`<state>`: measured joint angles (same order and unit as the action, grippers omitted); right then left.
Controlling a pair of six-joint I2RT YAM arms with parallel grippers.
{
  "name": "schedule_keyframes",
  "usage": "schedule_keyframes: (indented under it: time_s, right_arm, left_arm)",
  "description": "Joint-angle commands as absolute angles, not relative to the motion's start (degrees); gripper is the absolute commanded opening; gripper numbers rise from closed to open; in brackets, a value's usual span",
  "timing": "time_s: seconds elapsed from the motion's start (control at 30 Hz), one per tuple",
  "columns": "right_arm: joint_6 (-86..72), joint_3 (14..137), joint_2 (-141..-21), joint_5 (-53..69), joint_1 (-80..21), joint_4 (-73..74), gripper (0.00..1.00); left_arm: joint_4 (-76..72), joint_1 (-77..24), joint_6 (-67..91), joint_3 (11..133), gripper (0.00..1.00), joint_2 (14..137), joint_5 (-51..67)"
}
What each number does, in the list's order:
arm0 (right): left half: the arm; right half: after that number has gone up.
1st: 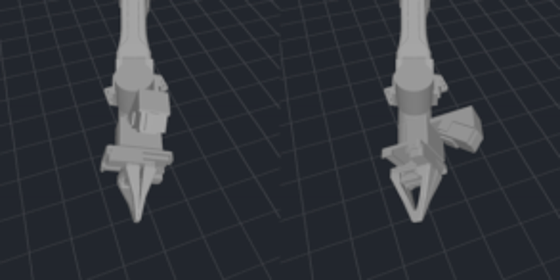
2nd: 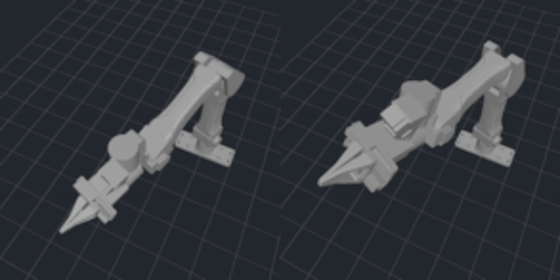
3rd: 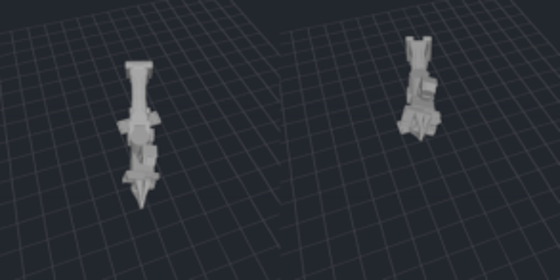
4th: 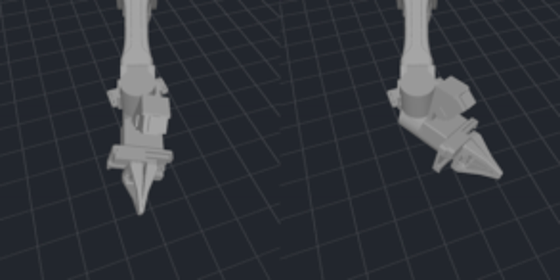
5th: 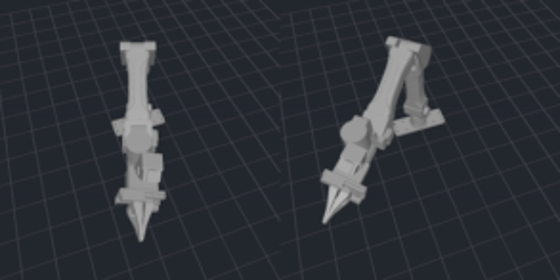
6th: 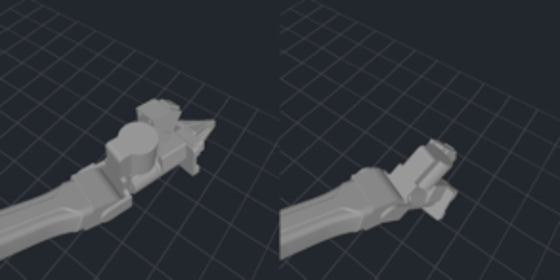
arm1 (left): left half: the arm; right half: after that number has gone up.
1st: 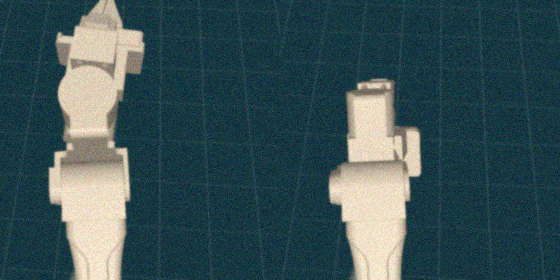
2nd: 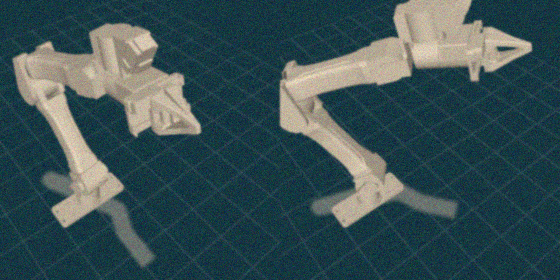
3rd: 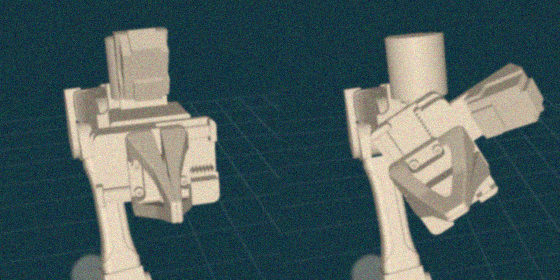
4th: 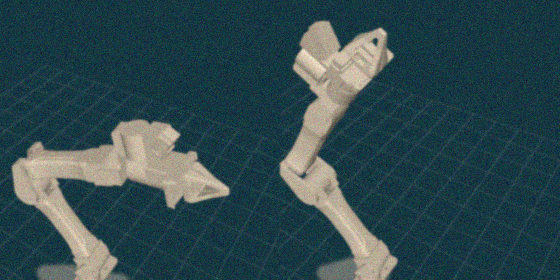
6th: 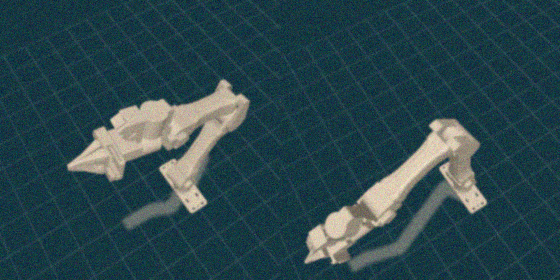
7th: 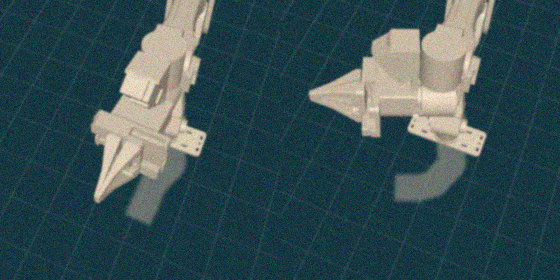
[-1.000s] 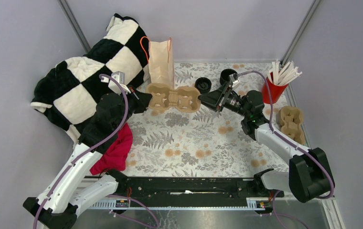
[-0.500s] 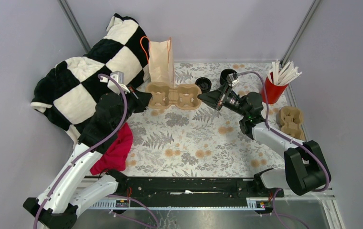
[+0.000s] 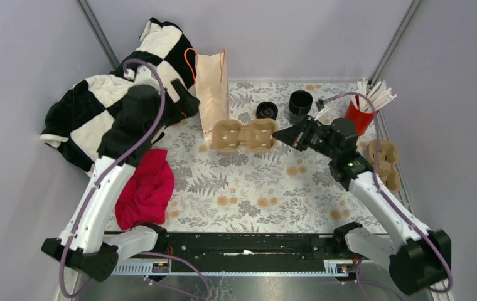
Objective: Pack the takeout coffee
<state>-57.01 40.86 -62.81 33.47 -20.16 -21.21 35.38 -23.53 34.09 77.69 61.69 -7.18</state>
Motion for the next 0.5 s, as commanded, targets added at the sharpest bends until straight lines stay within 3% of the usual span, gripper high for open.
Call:
schedule_keyframes:
  time_s: [0.0, 0.17, 0.47]
  right_arm:
    - [-27.48, 50.95, -52.72, 18.04, -19.81, 10.95, 0.0]
    - [-20.29, 55.92, -47.79, 12.83, -19.83, 21.03, 0.0]
    - [-19.95, 55.66, -42.3, 15.4, -19.77, 21.61, 0.0]
  left_arm:
    - [41.08, -15.43, 30.66, 87.7, 0.99, 68.71, -5.03]
    - [35.88, -13.63, 28.09, 94.85, 0.99, 79.81, -6.64]
    - [23.72, -13.54, 20.71, 104.61, 0.96, 93.21, -11.24]
